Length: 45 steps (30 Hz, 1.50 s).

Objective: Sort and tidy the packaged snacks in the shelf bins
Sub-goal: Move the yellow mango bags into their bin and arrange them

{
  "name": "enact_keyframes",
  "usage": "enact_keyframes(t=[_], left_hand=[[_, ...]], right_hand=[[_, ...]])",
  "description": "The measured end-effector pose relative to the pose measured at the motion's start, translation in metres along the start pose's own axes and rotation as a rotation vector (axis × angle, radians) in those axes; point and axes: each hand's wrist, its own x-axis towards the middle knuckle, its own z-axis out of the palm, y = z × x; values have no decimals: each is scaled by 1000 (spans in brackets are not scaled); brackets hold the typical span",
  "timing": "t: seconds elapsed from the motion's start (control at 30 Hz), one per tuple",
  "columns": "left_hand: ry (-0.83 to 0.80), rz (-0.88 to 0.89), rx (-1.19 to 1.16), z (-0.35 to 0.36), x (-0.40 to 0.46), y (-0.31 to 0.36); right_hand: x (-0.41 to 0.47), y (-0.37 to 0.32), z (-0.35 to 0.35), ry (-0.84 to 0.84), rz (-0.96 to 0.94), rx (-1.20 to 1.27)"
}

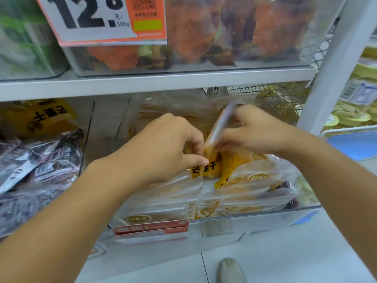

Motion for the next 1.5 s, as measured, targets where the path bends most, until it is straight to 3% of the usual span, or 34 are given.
enact_keyframes(t=[0.13,0.2,0.3,0.4,0.5,0.63,0.8,0.87,1.0,1.13,1.3,1.5], left_hand=[[-135,57,-16,3,5,0],[-179,98,33,5,8,-2],[-216,133,70,4,8,-2],[-111,122,-14,0,5,-8],[103,49,51,-3,1,-18],[20,-54,202,-4,2,-21],[-165,-122,256,-6,9,-23],[-212,-105,242,-4,11,-23],[-241,-72,271,1,14,-24],[-193,-56,211,2,14,-25],[-192,-73,229,0,8,-28],[-233,-119,211,-5,5,-22]], right_hand=[[-1,-13,13,39,107,89],[-8,-22,6,-86,131,196],[-16,-22,-1,-229,71,58],[-10,-6,-6,-187,6,-152],[-6,-3,-4,-298,-78,-201],[18,9,8,3,-351,-586],[17,4,2,79,-163,-630],[18,-8,1,127,-165,-837],[25,-27,16,53,-104,-1087],[38,-25,28,46,-121,-1082],[40,-10,22,179,-160,-1023],[35,-3,22,240,-227,-1177]])
